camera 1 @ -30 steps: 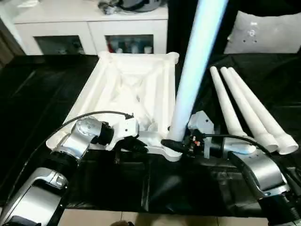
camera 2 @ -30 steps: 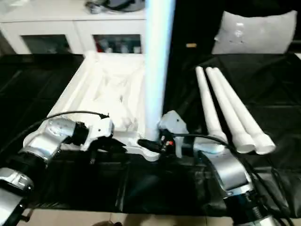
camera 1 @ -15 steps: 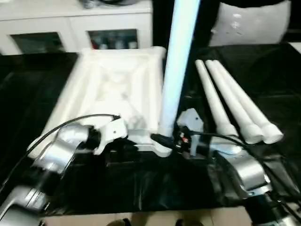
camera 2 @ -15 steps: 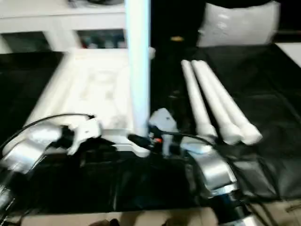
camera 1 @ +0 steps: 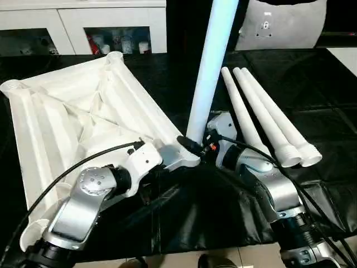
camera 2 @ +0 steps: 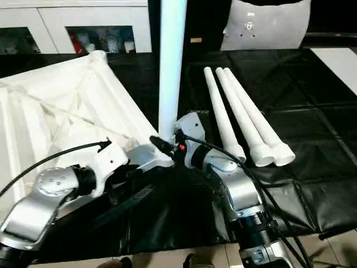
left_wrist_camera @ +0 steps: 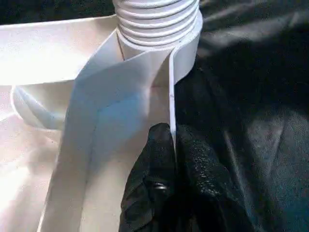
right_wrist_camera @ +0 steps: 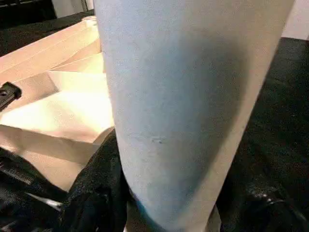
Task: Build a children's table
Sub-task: Insert table leg to table base, then rotate leg to tighten
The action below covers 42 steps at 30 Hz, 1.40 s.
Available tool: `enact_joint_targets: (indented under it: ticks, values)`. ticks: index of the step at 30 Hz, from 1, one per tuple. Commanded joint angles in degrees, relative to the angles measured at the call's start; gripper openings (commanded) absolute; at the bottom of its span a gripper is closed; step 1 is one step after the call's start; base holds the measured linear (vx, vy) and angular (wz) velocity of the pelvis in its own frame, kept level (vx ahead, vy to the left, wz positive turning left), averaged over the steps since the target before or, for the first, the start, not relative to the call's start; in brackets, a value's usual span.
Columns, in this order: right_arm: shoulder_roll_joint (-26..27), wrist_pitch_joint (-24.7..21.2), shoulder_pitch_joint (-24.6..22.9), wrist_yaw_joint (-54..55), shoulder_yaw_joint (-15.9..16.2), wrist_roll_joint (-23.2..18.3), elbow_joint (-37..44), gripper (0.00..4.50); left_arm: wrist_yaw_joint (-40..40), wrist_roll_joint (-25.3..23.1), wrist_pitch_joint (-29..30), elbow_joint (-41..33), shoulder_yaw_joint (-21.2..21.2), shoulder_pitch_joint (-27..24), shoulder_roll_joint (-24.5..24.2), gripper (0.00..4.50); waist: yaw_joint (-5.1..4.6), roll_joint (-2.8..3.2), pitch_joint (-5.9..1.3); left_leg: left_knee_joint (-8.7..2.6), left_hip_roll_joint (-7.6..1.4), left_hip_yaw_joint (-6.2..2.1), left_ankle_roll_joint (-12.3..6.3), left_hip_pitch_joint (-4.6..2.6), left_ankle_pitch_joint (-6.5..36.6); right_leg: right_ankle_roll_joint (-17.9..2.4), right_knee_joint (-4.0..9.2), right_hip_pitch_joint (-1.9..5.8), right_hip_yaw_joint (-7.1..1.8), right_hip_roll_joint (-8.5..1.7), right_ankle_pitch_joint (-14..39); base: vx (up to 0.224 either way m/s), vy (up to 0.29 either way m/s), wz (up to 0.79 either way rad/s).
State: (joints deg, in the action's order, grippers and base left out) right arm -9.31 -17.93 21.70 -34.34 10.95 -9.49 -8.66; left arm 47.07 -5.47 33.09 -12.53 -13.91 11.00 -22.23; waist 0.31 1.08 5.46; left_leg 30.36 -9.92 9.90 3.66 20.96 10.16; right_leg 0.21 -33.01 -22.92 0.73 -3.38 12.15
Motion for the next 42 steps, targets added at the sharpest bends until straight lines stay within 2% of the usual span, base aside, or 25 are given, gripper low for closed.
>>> enact_joint_targets:
  ticks: [1, 5, 6, 7, 9, 10, 12, 13, 14, 15, 17, 18, 19, 20, 21, 22, 23, 25, 27, 31, 33, 35, 37, 40, 42]
  values:
    - [0.6, -5.6, -2.9, 2.3, 1.6, 2.1, -9.3, 1.93, -0.2, -0.6, 0.3, -1.9, -3.3, -0.3, 1.2, 0.00, 0.44, 0.84, -1.43, -4.16, -3.03, -1.09, 0.78, -0.16, 20.1, -9.3, 4.86, 1.05, -2.33, -3.55, 16.8, 0.000, 0.000, 0.00]
    - [1.0, -5.6, -2.4, 2.2, 1.9, 2.3, -10.2, 1.93, -1.7, -1.6, 1.6, -1.8, -4.2, -0.6, 0.2, 0.00, 0.44, 1.01, -1.52, -4.08, -2.96, -1.14, 0.89, -0.24, 21.0, -9.1, 4.88, 1.10, -2.25, -3.61, 18.3, 0.000, 0.000, 0.00]
    - [1.0, -5.4, -2.3, 2.2, 2.0, 2.4, -10.5, 1.93, -1.2, -1.3, 2.1, -1.5, -4.5, -0.3, -0.3, 0.00, 0.49, 1.42, -1.45, -4.11, -2.91, -1.22, 1.06, -0.30, 21.5, -9.0, 4.86, 1.00, -2.24, -3.60, 19.1, 0.000, 0.000, 0.00]
    - [1.1, -5.2, -2.1, 2.3, 2.0, 2.5, -10.8, 1.93, -0.8, -1.2, 2.4, -1.3, -4.7, 0.0, -0.6, 0.00, 0.43, 1.22, -1.51, -4.08, -2.89, -1.22, 1.16, -0.28, 21.5, -9.0, 4.88, 1.06, -2.23, -3.57, 19.1, 0.000, 0.000, 0.00]
    - [1.2, -5.1, -1.9, 2.5, 1.7, 2.4, -11.2, 1.93, 0.8, -0.4, 4.1, 0.0, -4.9, 1.2, -1.3, 0.00, 0.41, 1.35, -1.61, -4.08, -2.85, -1.24, 1.36, -0.33, 21.2, -9.1, 4.80, 1.11, -2.17, -3.52, 18.5, 0.000, 0.000, 0.00]
    - [1.3, -5.2, -1.8, 2.5, 1.5, 2.3, -11.4, 2.49, 1.5, -0.1, 4.9, 0.6, -4.9, 1.6, -1.4, 0.00, 0.36, 1.30, -1.60, -4.04, -2.78, -1.20, 1.31, -0.31, 21.1, -9.2, 4.81, 1.13, -2.16, -3.50, 18.2, 0.000, 0.000, 0.00]
    - [1.4, -5.3, -1.9, 2.3, 1.4, 2.1, -11.5, 2.63, 2.2, 0.3, 5.3, 1.3, -4.6, 1.9, -1.5, 0.00, 0.34, 1.32, -1.65, -3.97, -2.74, -1.18, 1.34, -0.44, 21.1, -9.6, 4.79, 1.14, -2.20, -3.54, 18.1, 0.000, 0.000, 0.00]
    - [1.5, -5.1, -1.9, 2.2, 1.4, 2.2, -11.6, 2.69, 2.2, 0.5, 5.4, 1.7, -4.4, 2.1, -1.4, 0.00, 0.45, 1.64, -1.92, -3.85, -2.79, -1.19, 1.43, -0.50, 20.5, -10.0, 4.65, 1.28, -2.19, -3.59, 17.0, 0.000, 0.000, 0.00]
    - [1.5, -5.1, -1.9, 2.1, 1.3, 2.2, -11.6, 2.83, 2.2, 0.8, 5.9, 1.9, -4.1, 2.2, -1.3, 0.00, 0.45, 1.64, -1.92, -3.85, -2.79, -1.19, 1.43, -0.50, 20.5, -10.0, 4.65, 1.28, -2.19, -3.59, 17.0, 0.000, 0.000, 0.00]
    - [1.4, -4.9, -2.0, 2.0, 1.3, 2.3, -11.5, 2.98, 2.2, 0.8, 6.7, 2.3, -4.1, 2.5, -1.6, 0.00, 0.51, 1.61, -2.08, -3.71, -2.73, -1.00, 0.97, -0.42, 17.8, -11.0, 4.25, 1.60, -2.13, -3.37, 11.5, 0.000, 0.000, 0.00]
    - [1.1, -4.8, -2.2, 1.8, 1.2, 2.3, -11.4, 3.17, 1.8, 0.9, 7.5, 3.5, -3.9, 3.3, -1.9, 0.00, 0.50, 1.57, -2.54, -3.39, -2.59, -0.82, 0.54, -0.69, 16.9, -11.7, 4.12, 1.80, -2.06, -3.31, 9.9, 0.000, 0.000, 0.00]
    - [1.0, -4.7, -2.2, 1.7, 1.1, 2.3, -11.4, 3.17, 1.7, 0.9, 7.5, 3.7, -3.9, 3.4, -1.9, 0.00, 0.53, 1.63, -2.43, -3.41, -2.57, -0.78, 0.45, -0.65, 16.7, -11.9, 4.14, 1.72, -2.04, -3.29, 9.8, 0.000, 0.000, 0.00]
    - [0.8, -4.4, -2.3, 1.6, 1.0, 2.3, -11.3, 3.44, 1.2, 1.0, 7.4, 4.9, -3.6, 4.2, -2.0, 0.00, 0.72, 1.57, -2.92, -3.07, -2.49, -0.73, -0.06, -0.55, 14.6, -12.4, 3.87, 2.22, -1.98, -3.28, 7.1, 0.000, 0.000, 0.00]
    - [0.6, -4.5, -2.4, 1.4, 0.7, 2.0, -10.8, 3.53, 1.6, 1.3, 7.0, 5.6, -3.5, 4.8, -2.2, 0.00, 0.81, 1.83, -3.25, -2.90, -2.43, -0.73, -0.34, -0.55, 13.2, -12.7, 3.61, 2.46, -1.95, -3.27, 5.5, 0.000, 0.000, 0.00]
    - [0.6, -4.5, -2.4, 1.4, 0.7, 2.0, -10.8, 3.58, 1.6, 1.3, 7.0, 5.6, -3.5, 4.8, -2.2, 0.00, 1.03, 1.79, -3.21, -2.72, -2.32, -0.61, -1.03, -0.42, 11.2, -13.2, 3.52, 2.49, -1.87, -3.24, 3.5, 0.000, 0.000, 0.00]
    - [0.2, -4.4, -2.8, 1.0, 0.1, 1.4, -10.0, 3.66, 2.4, 1.7, 6.3, 6.5, -3.3, 5.5, -2.3, 0.00, 1.12, 1.82, -3.27, -2.66, -2.29, -0.60, -1.29, -0.36, 10.6, -13.4, 3.47, 2.60, -1.83, -3.25, 2.9, 0.000, 0.000, 0.00]
    - [-0.6, -4.6, -3.4, 0.3, 0.1, 1.2, -8.4, 3.66, 3.1, 2.1, 5.6, 7.3, -3.3, 5.9, -2.4, 0.00, 1.47, 2.36, -3.50, -2.56, -2.32, -0.57, -1.59, -0.43, 10.2, -13.4, 3.37, 2.71, -1.78, -3.34, 3.0, 0.000, 0.000, 0.00]
    - [-2.5, -4.9, -4.9, -1.5, 0.3, 0.7, -5.0, 3.96, 4.3, 2.7, 4.1, 8.9, -3.3, 6.7, -2.8, 0.00, 2.10, 2.19, -3.59, -2.45, -2.41, -0.46, -1.65, -0.72, 10.2, -13.0, 3.51, 2.68, -1.76, -3.20, 3.6, 0.000, 0.000, 0.00]
    - [-3.7, -5.2, -6.3, -2.7, 0.0, -0.1, -2.2, 4.10, 5.4, 3.2, 2.5, 10.3, -3.4, 7.2, -3.3, 0.00, 2.31, 2.35, -3.77, -2.39, -2.44, -0.55, -1.79, -0.63, 9.3, -12.9, 3.36, 2.86, -1.68, -3.16, 2.2, 0.000, 0.000, 0.00]
    - [-6.4, -6.2, -8.7, -4.8, -0.7, -1.5, 2.9, 4.46, 8.1, 4.2, -1.7, 13.4, -4.1, 8.3, -4.5, 0.00, 2.48, 2.20, -4.02, -2.27, -2.30, -0.62, -1.94, -0.54, 9.6, -13.2, 3.18, 3.13, -1.57, -3.24, 2.3, 0.000, 0.000, 0.00]
    - [-8.8, -5.7, -10.7, -7.3, -1.3, -2.9, 7.0, 4.49, 11.7, 4.1, -7.5, 16.6, -5.5, 9.6, -6.2, 0.00, 2.84, 2.32, -4.13, -2.02, -2.24, -0.55, -2.25, -0.66, 9.9, -12.8, 3.43, 3.13, -1.71, -3.33, 3.6, 0.000, 0.000, 0.00]
    - [-10.4, -4.8, -11.8, -9.0, -1.6, -3.6, 9.2, 4.49, 14.5, 4.1, -12.1, 18.9, -6.5, 10.4, -7.0, 0.00, 3.00, 2.09, -4.39, -1.94, -2.30, -0.60, -2.64, -0.53, 8.8, -12.7, 3.13, 3.32, -1.64, -3.28, 2.0, 0.000, 0.000, 0.00]
    - [-11.8, -4.6, -12.5, -10.4, -2.2, -4.4, 10.9, 4.49, 16.4, 3.7, -14.6, 20.5, -7.5, 11.2, -7.9, 0.00, 3.03, 2.23, -4.62, -1.71, -2.39, -0.65, -3.34, -0.47, 6.7, -13.3, 2.60, 3.31, -1.55, -3.32, -1.1, 0.000, 0.000, 0.00]
    - [-14.9, -3.3, -12.8, -15.0, -3.7, -7.0, 13.7, 4.49, 22.2, 4.4, -19.4, 23.0, -9.4, 12.4, -9.1, 0.00, 3.25, 2.35, -4.72, -1.41, -2.53, -0.67, -3.92, -0.40, 6.5, -14.0, 2.29, 3.26, -1.52, -3.37, -2.4, 0.000, 0.000, 0.00]
    - [-15.7, -2.9, -12.6, -16.5, -4.0, -7.6, 14.0, 4.49, 23.8, 4.8, -20.2, 23.4, -9.7, 12.6, -9.2, 0.00, 3.37, 2.57, -4.88, -1.21, -2.67, -0.61, -4.05, -0.61, 6.7, -14.5, 2.15, 3.16, -1.53, -3.39, -2.9, 0.000, 0.000, 0.00]
